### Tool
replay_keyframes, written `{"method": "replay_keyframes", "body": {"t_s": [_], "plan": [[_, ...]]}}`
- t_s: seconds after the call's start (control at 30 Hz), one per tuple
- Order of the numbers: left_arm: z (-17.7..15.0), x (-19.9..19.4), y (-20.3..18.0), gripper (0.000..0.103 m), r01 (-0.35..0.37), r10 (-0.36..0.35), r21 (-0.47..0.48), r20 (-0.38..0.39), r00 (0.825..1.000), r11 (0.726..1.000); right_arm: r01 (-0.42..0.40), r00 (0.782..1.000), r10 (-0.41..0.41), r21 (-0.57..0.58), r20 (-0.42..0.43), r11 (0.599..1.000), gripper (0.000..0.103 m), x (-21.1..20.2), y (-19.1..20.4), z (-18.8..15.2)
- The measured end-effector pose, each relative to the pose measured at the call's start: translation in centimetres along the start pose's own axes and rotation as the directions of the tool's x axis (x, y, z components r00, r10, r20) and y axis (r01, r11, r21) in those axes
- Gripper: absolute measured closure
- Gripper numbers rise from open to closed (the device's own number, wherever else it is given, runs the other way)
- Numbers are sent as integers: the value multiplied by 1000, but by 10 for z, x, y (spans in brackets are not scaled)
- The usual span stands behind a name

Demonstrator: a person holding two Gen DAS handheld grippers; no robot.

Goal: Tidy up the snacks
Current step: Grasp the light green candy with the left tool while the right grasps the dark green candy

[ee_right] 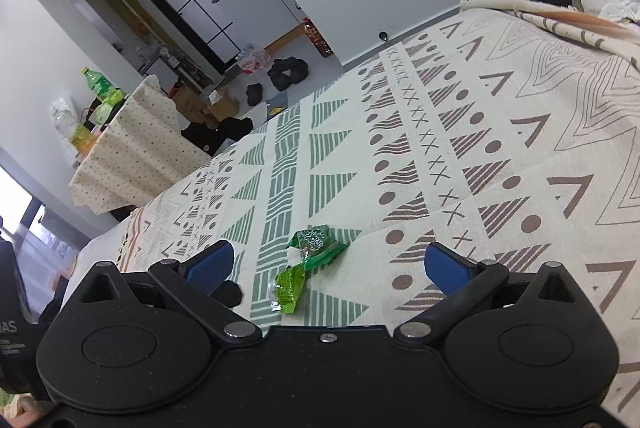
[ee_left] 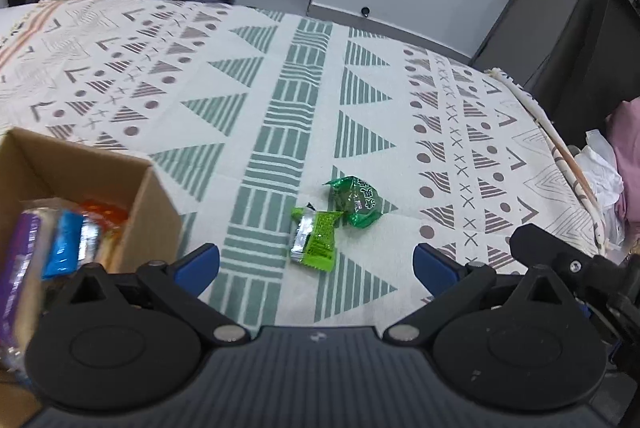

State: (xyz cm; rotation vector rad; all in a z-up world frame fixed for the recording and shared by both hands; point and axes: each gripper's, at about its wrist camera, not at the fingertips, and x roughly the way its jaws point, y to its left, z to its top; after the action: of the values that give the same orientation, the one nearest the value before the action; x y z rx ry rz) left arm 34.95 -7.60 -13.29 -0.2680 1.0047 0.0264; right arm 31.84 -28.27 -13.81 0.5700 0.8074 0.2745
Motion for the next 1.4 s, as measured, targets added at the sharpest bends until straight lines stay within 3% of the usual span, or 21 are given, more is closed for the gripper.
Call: {"method": "replay_keyframes", "body": {"t_s": [0.13,0.23,0.4,0.47,0.57,0.9,1.4], "plan": [[2,23,0,4,12,-12,-5,-14,1000,1000,-2,1000,2,32,2,999,2,10,-7,-1],[4,39,-2,13,6,-5,7,-24,1000,1000,-9,1000,9,45,-1,999,5,20,-11,-1],[6,65,0,41,8,-9,-16,-66,998,1000,-29,999,30,74,-13,997,9,42,-14,-1],[7,75,3,48,13,-15,-26,-80,997,1000,-34,999,35,80,-15,996,11,50,-14,-1],[6,89,8,70,21,-26,-52,-108,994,998,-34,999,36,78,-21,996,14,61,-14,-4],[7,84,19,74,24,-30,-96,-68,997,995,-50,998,53,62,-41,997,21,90,-7,-8],[3,81,41,74,-2,-8,-168,-60,998,986,-51,996,48,-43,-70,998,23,125,18,-11]]}}
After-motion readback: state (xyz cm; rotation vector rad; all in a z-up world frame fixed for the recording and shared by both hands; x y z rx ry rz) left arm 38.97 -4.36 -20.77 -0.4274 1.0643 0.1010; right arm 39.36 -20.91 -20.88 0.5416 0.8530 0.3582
